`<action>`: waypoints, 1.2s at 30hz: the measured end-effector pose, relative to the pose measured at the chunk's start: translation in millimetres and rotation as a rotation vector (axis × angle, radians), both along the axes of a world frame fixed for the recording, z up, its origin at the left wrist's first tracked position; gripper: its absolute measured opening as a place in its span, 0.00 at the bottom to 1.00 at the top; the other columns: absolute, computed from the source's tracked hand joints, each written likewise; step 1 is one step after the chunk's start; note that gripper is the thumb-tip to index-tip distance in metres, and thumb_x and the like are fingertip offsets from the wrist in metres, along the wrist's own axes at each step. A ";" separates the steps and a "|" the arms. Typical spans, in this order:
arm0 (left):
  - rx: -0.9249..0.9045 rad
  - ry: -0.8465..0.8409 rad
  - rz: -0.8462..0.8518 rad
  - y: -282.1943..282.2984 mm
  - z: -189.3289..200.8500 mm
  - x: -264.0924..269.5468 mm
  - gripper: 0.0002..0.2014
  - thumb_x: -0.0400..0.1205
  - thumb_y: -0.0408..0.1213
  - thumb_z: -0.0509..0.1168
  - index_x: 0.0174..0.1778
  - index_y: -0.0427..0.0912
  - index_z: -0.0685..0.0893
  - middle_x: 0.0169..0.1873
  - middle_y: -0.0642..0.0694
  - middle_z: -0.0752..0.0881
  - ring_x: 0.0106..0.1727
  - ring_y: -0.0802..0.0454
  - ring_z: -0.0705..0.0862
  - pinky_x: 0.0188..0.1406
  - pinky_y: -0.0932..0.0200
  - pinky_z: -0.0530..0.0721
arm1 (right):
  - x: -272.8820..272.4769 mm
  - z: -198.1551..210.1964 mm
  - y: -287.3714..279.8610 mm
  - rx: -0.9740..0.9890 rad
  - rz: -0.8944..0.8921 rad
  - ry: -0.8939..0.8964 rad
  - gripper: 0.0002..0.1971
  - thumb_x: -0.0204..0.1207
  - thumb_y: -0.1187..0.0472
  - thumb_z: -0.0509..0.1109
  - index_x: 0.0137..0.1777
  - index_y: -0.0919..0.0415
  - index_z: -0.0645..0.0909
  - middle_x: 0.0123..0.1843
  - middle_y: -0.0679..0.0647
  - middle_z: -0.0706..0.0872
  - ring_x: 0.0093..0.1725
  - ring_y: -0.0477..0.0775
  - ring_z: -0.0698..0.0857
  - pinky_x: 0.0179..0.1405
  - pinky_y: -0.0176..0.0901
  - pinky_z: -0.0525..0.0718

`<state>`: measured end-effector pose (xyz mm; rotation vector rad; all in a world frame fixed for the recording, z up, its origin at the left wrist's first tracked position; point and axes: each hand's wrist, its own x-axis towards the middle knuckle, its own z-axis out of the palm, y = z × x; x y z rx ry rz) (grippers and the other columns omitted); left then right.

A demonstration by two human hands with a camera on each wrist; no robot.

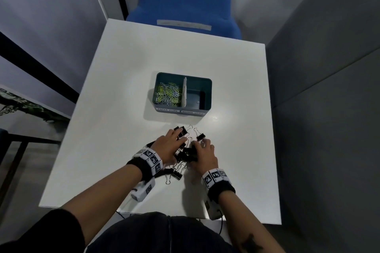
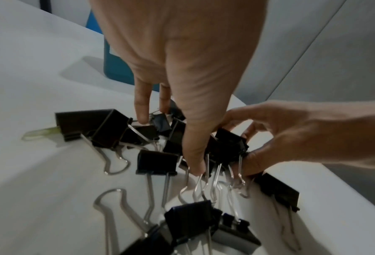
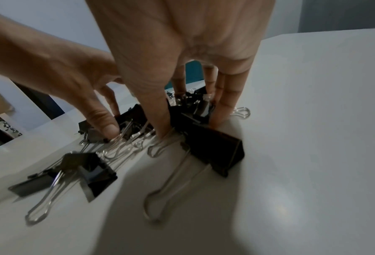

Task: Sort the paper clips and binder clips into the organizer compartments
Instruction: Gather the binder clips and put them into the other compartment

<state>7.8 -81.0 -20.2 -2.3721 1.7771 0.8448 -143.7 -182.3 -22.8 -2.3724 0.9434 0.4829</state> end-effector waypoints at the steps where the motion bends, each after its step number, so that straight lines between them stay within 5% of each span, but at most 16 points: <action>1: -0.027 -0.007 0.041 7.3 3.3 1.1 0.46 0.66 0.46 0.79 0.77 0.51 0.62 0.81 0.44 0.54 0.75 0.42 0.63 0.55 0.48 0.81 | -1.5 0.2 -2.6 0.011 0.004 -0.010 0.35 0.66 0.53 0.78 0.72 0.46 0.67 0.71 0.57 0.63 0.69 0.62 0.67 0.46 0.55 0.85; 6: 0.097 -0.019 0.300 65.2 13.7 9.0 0.67 0.59 0.68 0.75 0.83 0.52 0.39 0.83 0.40 0.42 0.77 0.38 0.60 0.62 0.43 0.78 | -2.9 4.7 -21.0 -0.006 0.000 0.000 0.57 0.58 0.40 0.82 0.81 0.41 0.49 0.80 0.56 0.54 0.76 0.62 0.61 0.54 0.61 0.84; 9: 0.174 0.032 0.315 89.1 3.7 2.8 0.73 0.56 0.68 0.77 0.80 0.55 0.26 0.82 0.41 0.31 0.76 0.39 0.61 0.57 0.46 0.80 | 6.7 4.8 -33.4 0.014 0.048 0.077 0.67 0.52 0.35 0.82 0.83 0.41 0.39 0.84 0.56 0.45 0.78 0.64 0.55 0.62 0.64 0.81; 12: 0.114 0.044 0.295 83.3 -6.1 -2.3 0.73 0.57 0.62 0.79 0.79 0.57 0.25 0.82 0.43 0.30 0.73 0.39 0.63 0.52 0.48 0.81 | 19.7 0.9 -31.6 -0.022 0.197 0.106 0.69 0.49 0.34 0.83 0.82 0.41 0.38 0.84 0.55 0.45 0.77 0.65 0.56 0.63 0.61 0.81; 15: 0.076 0.067 0.292 62.5 -9.9 -2.6 0.69 0.60 0.58 0.79 0.81 0.60 0.30 0.83 0.43 0.36 0.74 0.36 0.62 0.53 0.44 0.82 | 28.2 -2.4 -20.2 -0.073 0.321 0.097 0.64 0.54 0.39 0.83 0.82 0.39 0.41 0.81 0.56 0.51 0.74 0.65 0.60 0.57 0.59 0.83; 19: 0.085 0.080 0.301 38.0 -7.1 -1.9 0.60 0.61 0.53 0.78 0.82 0.62 0.44 0.79 0.41 0.52 0.71 0.37 0.66 0.51 0.46 0.81 | 33.6 -3.2 -9.2 -0.012 0.269 0.029 0.58 0.55 0.47 0.83 0.80 0.37 0.49 0.73 0.55 0.59 0.68 0.62 0.64 0.48 0.58 0.85; 23: 0.064 0.105 0.330 25.5 1.8 6.3 0.44 0.67 0.45 0.75 0.77 0.59 0.58 0.62 0.43 0.65 0.53 0.41 0.78 0.39 0.49 0.83 | 34.1 -3.2 -5.1 0.012 0.191 -0.031 0.33 0.61 0.48 0.78 0.66 0.44 0.69 0.66 0.53 0.64 0.62 0.60 0.70 0.43 0.51 0.82; 27: 0.023 0.119 0.346 23.9 3.7 12.6 0.34 0.72 0.41 0.73 0.71 0.56 0.63 0.55 0.44 0.68 0.36 0.47 0.70 0.34 0.53 0.76 | 29.8 -1.7 -7.4 0.027 0.161 -0.099 0.22 0.66 0.49 0.75 0.59 0.50 0.75 0.61 0.54 0.69 0.55 0.57 0.74 0.42 0.49 0.82; 31: -0.019 0.144 0.385 27.2 -2.3 14.4 0.26 0.74 0.40 0.73 0.65 0.45 0.71 0.55 0.43 0.72 0.39 0.38 0.80 0.34 0.55 0.72 | 22.9 -5.8 -10.4 0.000 0.168 -0.149 0.16 0.71 0.55 0.73 0.59 0.51 0.80 0.57 0.55 0.73 0.54 0.58 0.77 0.40 0.47 0.80; 36: -0.102 0.157 0.426 31.7 -9.2 12.0 0.12 0.76 0.33 0.69 0.54 0.37 0.78 0.49 0.40 0.77 0.42 0.34 0.82 0.38 0.46 0.78 | 12.4 -6.7 -11.4 -0.028 0.133 -0.223 0.12 0.71 0.60 0.74 0.55 0.52 0.87 0.48 0.54 0.81 0.47 0.58 0.82 0.38 0.46 0.81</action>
